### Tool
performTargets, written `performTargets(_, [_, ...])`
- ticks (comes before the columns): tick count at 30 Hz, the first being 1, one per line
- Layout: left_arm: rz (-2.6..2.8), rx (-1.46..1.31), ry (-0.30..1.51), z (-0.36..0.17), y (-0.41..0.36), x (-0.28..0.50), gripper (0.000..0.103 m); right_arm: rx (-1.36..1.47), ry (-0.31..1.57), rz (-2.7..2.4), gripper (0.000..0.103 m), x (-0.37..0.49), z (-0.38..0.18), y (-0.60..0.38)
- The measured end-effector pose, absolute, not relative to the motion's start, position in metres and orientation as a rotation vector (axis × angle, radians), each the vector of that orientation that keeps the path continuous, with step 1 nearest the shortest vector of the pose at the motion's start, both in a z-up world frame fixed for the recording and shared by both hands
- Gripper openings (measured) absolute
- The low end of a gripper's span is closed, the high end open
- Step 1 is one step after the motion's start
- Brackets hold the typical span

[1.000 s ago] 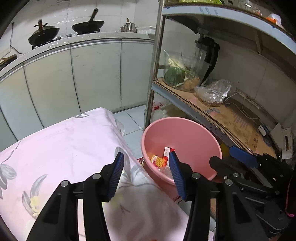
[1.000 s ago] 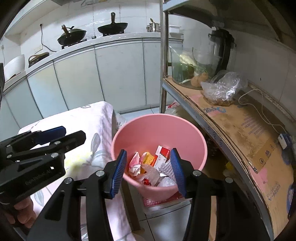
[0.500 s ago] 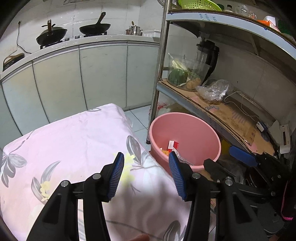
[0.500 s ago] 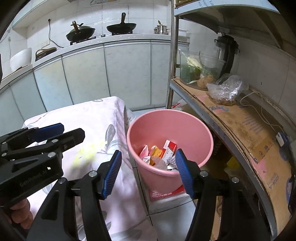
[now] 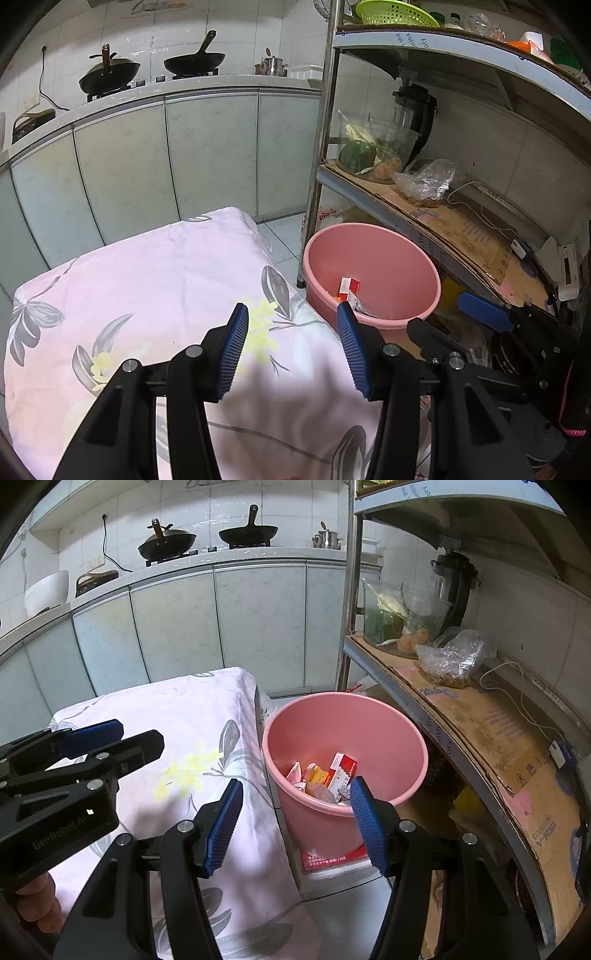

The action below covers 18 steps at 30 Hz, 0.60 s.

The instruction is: Collect trash

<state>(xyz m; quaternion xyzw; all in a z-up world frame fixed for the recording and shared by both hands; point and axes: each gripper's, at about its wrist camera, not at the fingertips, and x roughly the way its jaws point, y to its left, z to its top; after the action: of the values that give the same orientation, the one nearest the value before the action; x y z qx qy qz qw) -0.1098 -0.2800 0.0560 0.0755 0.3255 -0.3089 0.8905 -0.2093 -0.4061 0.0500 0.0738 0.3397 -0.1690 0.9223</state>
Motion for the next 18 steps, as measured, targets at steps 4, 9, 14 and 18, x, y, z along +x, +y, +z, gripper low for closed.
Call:
performTargets(4, [-0.636, 0.158, 0.677, 0.0553, -0.2786, -0.111, 0.049, 0.152, 0.699, -0.347, 0.061, -0.2095, 0.05, -0.4057])
performTargets(9, [-0.632, 0.159, 0.679, 0.0546, -0.2776, -0.1113, 0.049, 0.154, 0.699, -0.346, 0.061, -0.2108, 0.049, -0.4057])
performTargets(14, [-0.633, 0.16, 0.678, 0.0544, -0.2778, -0.1117, 0.049, 0.153, 0.702, -0.345, 0.061, -0.2108, 0.0487, -0.4061])
performTargets(18, [-0.635, 0.164, 0.678, 0.054, -0.2784, -0.1119, 0.049, 0.156, 0.706, -0.344, 0.061, -0.2111, 0.0471, -0.4059])
